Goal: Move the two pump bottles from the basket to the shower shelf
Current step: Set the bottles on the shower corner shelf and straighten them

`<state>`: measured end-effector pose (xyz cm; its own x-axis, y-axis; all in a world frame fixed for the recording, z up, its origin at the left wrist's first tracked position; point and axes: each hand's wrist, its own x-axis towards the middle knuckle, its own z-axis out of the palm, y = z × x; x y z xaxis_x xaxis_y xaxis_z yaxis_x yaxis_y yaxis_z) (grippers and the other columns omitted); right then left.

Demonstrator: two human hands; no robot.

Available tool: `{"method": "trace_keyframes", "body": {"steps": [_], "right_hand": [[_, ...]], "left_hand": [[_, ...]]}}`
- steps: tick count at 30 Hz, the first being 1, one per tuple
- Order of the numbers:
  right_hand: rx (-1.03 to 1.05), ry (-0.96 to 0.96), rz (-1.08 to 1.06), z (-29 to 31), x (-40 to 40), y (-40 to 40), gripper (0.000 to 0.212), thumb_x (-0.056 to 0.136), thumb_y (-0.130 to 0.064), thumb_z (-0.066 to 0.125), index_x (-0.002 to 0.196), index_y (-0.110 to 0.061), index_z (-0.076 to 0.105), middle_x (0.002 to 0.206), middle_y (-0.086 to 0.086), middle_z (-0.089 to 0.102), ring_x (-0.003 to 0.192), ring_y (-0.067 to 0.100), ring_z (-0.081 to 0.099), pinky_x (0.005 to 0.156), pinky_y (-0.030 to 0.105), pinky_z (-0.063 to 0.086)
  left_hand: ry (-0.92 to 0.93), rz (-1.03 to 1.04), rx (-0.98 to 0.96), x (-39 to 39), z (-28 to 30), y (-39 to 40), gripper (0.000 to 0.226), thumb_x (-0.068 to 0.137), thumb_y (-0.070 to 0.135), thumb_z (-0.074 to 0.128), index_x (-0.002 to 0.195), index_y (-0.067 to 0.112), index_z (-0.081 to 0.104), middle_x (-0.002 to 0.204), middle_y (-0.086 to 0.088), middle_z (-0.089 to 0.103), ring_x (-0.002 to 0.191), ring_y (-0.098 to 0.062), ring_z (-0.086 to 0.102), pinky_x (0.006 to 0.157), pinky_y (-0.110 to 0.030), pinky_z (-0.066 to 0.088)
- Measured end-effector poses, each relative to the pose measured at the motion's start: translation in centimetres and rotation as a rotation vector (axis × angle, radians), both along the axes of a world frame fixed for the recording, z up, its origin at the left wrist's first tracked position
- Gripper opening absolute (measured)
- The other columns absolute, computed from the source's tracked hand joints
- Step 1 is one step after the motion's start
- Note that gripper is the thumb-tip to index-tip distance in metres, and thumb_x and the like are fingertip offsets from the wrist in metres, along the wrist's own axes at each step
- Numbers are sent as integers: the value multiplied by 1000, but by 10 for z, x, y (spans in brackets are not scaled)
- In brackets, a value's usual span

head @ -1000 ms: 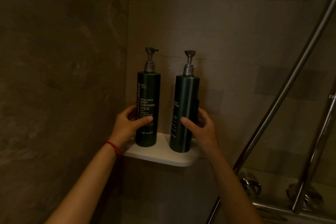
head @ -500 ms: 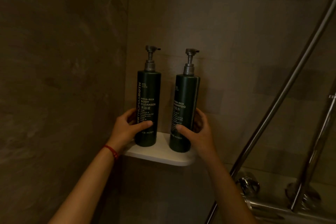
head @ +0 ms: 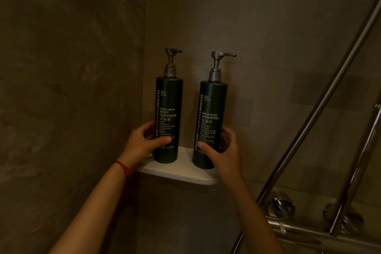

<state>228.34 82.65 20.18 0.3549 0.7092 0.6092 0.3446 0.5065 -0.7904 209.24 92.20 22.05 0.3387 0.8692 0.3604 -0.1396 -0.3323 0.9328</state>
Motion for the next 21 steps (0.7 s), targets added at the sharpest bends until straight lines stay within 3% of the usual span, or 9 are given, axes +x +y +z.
{"method": "trace_keyframes", "body": {"steps": [9, 14, 17, 21], "right_hand": [[-16, -13, 68, -1, -1, 0, 57, 73, -20, 71, 118, -35, 40, 114, -15, 52, 100, -5, 53, 74, 10, 49], [-5, -33, 46, -1, -5, -1, 55, 74, -20, 70, 111, -46, 38, 108, -26, 49, 91, -23, 50, 68, 0, 43], [1, -31, 33, -2, -7, -2, 56, 73, -21, 71, 108, -50, 38, 108, -26, 49, 91, -24, 50, 68, 0, 43], [10, -35, 9, -2, -10, -3, 55, 71, -23, 73, 105, -50, 40, 105, -26, 49, 89, -25, 49, 64, -1, 42]], "left_hand": [[-21, 3, 15, -2, -1, 2, 66, 68, 8, 69, 128, 13, 41, 132, -10, 49, 99, -10, 51, 75, -22, 45], [-34, 11, 9, -3, -4, 5, 67, 68, 9, 69, 129, 14, 40, 134, -11, 48, 98, -8, 52, 78, -24, 45], [-30, 7, 25, -3, -4, 5, 68, 68, 12, 69, 129, 16, 40, 133, -9, 48, 92, 0, 51, 71, -19, 44], [-11, -1, 47, -3, -6, 4, 73, 64, 11, 72, 129, 15, 39, 133, -9, 47, 107, -13, 48, 76, -20, 43]]}}
